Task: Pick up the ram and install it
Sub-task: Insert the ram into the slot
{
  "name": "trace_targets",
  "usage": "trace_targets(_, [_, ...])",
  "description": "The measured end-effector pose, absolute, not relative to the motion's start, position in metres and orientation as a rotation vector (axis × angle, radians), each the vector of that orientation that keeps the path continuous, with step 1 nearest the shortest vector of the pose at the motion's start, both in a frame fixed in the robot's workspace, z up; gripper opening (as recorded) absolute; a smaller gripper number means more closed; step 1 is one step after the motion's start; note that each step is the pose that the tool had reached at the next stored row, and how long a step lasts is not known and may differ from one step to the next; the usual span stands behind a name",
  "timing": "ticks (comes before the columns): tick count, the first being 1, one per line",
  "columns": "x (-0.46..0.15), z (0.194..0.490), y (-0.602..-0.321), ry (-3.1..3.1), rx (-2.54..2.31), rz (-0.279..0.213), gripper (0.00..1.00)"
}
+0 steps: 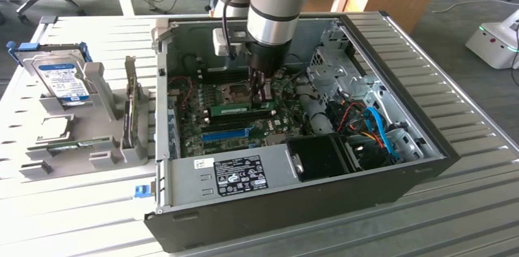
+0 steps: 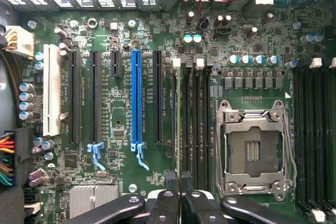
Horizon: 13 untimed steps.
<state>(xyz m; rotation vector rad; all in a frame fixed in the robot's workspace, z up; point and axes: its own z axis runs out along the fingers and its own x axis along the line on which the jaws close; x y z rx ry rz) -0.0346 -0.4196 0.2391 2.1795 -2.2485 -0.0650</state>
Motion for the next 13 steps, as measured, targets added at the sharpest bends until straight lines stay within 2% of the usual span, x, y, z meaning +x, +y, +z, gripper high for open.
trace_targets(13, [-0.0348,0.2359,-0.4196,-2.249,2.18,-0.064,0.12])
